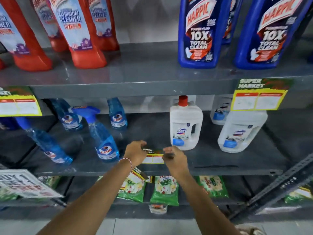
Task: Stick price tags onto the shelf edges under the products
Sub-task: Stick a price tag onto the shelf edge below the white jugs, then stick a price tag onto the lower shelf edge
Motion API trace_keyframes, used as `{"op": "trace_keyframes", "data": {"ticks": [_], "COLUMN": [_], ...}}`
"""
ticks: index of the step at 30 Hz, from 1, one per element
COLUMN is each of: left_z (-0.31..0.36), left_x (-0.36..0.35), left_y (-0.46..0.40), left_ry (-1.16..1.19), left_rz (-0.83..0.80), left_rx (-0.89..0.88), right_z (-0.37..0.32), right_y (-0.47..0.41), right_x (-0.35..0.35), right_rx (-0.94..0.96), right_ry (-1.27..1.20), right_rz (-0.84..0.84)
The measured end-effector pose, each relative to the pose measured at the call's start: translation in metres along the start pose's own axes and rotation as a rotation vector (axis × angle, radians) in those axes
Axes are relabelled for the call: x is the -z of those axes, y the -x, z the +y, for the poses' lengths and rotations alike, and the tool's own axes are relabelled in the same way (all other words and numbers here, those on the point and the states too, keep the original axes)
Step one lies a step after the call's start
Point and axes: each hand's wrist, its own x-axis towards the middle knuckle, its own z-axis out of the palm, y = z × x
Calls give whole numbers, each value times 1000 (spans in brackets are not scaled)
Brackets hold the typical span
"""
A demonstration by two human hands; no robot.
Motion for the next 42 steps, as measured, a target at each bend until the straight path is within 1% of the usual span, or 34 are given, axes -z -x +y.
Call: {"op": "trace_keyframes", "data": {"ticks": [2,5,8,12,14,17,19,23,28,32,36,37,40,42], "left_z": [-8,-17,-18,7,17,30,50,86,110,118,122,122,121,120], "left_x": [-10,-20,-24,-31,-30,-39,-65,-126,-171,-180,-180,-180,-180,-179], "left_y": [-18,-37,-47,-44,-30,-6,11,36,45,42,43,43,46,46], "left_ry": [-29,-75,-85,-79,-51,14,34,58,-8,-78,-203,-222,-271,-308], "left_rz": [-52,-111,-105,-156,-127,-104,-149,-247,-267,-241,-253,-249,-245,-244], "left_rx": [34,8,-39,-128,-175,-241,-288,-335,-328,-289,-309,-322,-358,-373], "right_z": [7,18,24,29,30,41,56,95,130,141,143,141,132,131], "right_y": [-10,-18,-18,-19,-14,-1,8,22,28,20,21,23,25,25], "right_x": [-18,-35,-36,-8,2,20,52,113,145,144,136,136,148,161], "right_rx": [-41,-73,-81,-15,34,110,74,-23,-48,-56,-26,-47,-218,-243], "right_ry": [67,156,158,68,42,58,107,228,248,261,270,239,109,121], "right_rz": [-11,-42,-37,-1,11,122,190,256,296,330,383,391,471,521]}}
